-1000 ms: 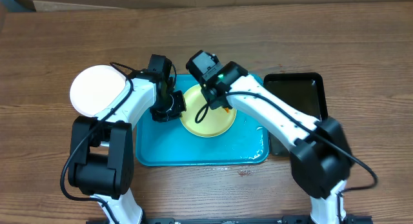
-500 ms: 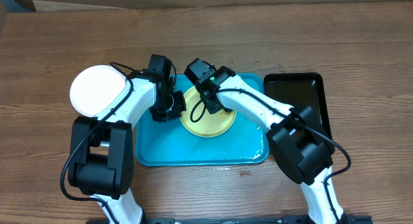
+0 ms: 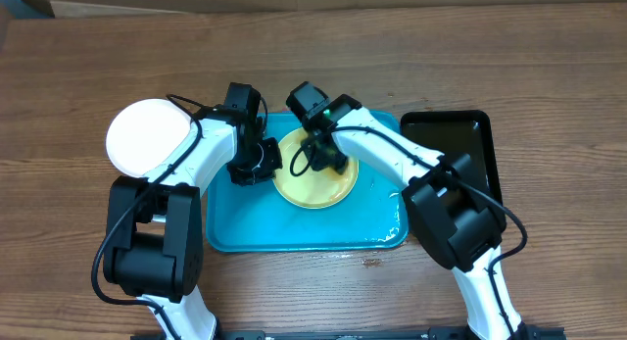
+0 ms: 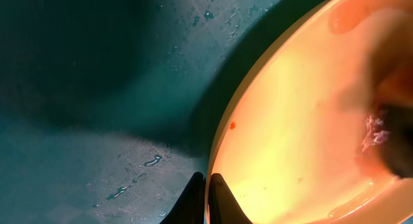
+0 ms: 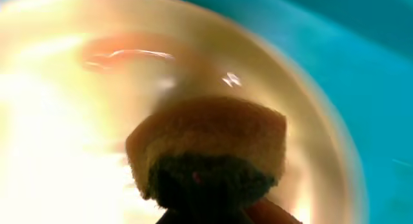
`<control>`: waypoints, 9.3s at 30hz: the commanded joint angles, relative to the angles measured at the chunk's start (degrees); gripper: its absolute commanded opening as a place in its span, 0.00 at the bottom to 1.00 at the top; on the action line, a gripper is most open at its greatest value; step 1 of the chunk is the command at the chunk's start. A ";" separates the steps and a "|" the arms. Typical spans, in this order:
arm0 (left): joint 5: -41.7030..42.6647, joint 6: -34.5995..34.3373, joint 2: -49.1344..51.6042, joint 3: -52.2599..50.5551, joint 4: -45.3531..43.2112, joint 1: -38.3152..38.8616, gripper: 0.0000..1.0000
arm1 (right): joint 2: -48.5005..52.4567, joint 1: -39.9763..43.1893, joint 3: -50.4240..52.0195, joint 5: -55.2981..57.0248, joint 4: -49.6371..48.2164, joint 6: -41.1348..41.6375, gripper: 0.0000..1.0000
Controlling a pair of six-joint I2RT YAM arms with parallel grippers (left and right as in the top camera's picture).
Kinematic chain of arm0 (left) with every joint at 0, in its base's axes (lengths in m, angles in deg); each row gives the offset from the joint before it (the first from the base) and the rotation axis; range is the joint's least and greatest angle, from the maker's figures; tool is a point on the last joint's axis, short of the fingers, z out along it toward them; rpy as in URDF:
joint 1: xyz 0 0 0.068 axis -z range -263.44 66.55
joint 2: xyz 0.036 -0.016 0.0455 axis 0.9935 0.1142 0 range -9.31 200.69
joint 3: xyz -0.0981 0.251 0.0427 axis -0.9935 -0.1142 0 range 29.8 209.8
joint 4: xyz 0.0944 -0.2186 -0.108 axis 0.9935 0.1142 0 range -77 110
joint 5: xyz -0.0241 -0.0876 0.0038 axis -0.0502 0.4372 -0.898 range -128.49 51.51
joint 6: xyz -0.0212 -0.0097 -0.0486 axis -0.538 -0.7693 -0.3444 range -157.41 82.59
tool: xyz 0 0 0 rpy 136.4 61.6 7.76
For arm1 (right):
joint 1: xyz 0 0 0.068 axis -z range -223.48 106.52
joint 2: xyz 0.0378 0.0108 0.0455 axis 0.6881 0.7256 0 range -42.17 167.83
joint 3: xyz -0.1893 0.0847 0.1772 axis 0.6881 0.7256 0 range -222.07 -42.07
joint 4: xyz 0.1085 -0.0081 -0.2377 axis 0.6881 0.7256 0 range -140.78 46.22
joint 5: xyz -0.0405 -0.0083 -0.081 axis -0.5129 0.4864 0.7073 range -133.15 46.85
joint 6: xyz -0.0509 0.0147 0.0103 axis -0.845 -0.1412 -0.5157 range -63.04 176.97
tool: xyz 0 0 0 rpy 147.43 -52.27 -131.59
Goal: Clean dirty plates on tray and stack at the side
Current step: 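Scrub the yellow plate surface with the sponge in the right gripper, then move the sponge back to the basin and release it with the right gripper, then lift the yellow plate off the tray with the left gripper, then place the yellow plate onto the white plate stack and release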
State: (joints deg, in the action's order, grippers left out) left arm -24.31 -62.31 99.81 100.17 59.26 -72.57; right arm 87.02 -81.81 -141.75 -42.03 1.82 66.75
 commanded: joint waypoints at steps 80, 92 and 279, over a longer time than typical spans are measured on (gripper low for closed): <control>0.26 3.98 0.33 -0.46 -0.04 0.39 0.11 | -5.77 12.87 9.66 -23.21 -13.00 -7.32 0.04; 0.26 4.17 0.33 -0.46 -0.17 0.42 0.11 | -5.75 12.87 14.25 -36.00 -28.06 -1.79 0.04; -7.96 0.68 -0.59 27.91 15.21 -35.47 0.04 | -19.06 57.27 4.09 -1.18 13.49 0.94 1.00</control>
State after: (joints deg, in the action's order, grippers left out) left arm -31.55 -61.09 99.57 126.94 74.23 -103.08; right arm 68.37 -24.72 -136.72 -43.16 15.61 67.45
